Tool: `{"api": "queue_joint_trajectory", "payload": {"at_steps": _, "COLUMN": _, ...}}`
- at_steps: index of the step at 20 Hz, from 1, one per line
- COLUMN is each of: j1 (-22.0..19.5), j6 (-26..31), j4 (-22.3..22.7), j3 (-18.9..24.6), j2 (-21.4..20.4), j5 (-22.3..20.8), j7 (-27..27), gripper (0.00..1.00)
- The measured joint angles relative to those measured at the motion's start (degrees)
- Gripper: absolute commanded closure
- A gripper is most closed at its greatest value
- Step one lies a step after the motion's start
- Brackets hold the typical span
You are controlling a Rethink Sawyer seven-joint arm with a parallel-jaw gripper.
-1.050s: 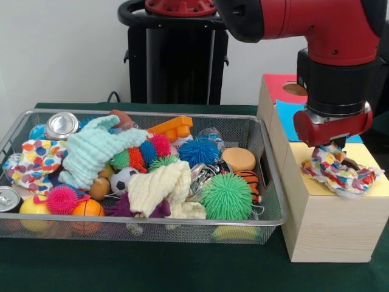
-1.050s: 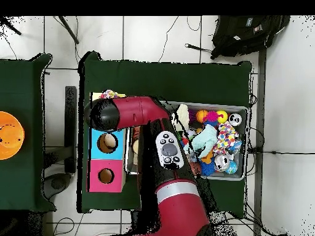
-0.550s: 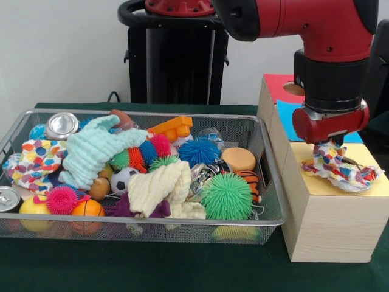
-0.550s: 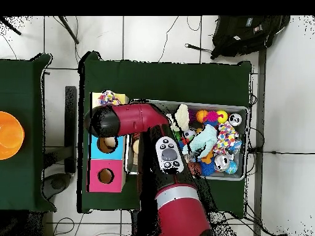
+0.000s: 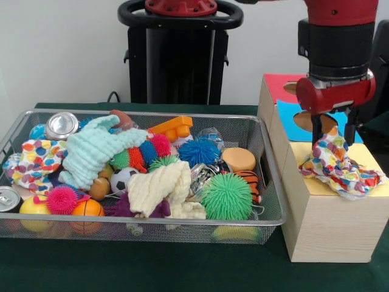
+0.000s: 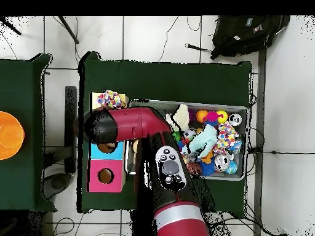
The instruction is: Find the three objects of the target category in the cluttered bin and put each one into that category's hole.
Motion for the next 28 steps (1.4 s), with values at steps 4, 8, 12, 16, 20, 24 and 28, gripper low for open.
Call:
{"api": "queue_joint_trajectory", "payload": {"at_steps": 4, "j1": -0.01, "j6": 1.29, "j4": 0.45, "j3": -0.25, "j2": -1.81, "j5": 0.82, "j7": 0.0, "gripper": 0.0}}
{"api": "queue_joint_trajectory", "payload": {"at_steps": 8, "j1": -0.01, "j6": 3.03, "j4": 0.63, "j3": -0.61, "j2": -3.84, "j5": 1.56, "j7": 0.0, "gripper": 0.0}}
{"api": "queue_joint_trajectory", "payload": {"at_steps": 12, "j1": -0.01, "j6": 3.79, "j4": 0.64, "j3": -0.76, "j2": -4.95, "j5": 1.86, "j7": 0.0, "gripper": 0.0}}
{"api": "queue_joint_trajectory", "payload": {"at_steps": 16, "j1": -0.01, "j6": 5.19, "j4": 0.63, "j3": -0.89, "j2": -5.89, "j5": 2.28, "j7": 0.0, "gripper": 0.0}}
{"api": "queue_joint_trajectory", "payload": {"at_steps": 20, "j1": -0.01, "j6": 8.15, "j4": 0.13, "j3": -1.11, "j2": -6.61, "j5": 2.49, "j7": 0.0, "gripper": 0.0}}
{"api": "queue_joint_trajectory", "payload": {"at_steps": 24, "j1": -0.34, "j6": 12.67, "j4": -1.83, "j3": -1.13, "j2": -6.78, "j5": 2.49, "j7": 0.0, "gripper": 0.0}}
{"api": "queue_joint_trajectory", "payload": {"at_steps": 28, "j1": -0.98, "j6": 16.65, "j4": -4.21, "j3": -1.13, "j2": -6.77, "j5": 2.49, "j7": 0.0, "gripper": 0.0}}
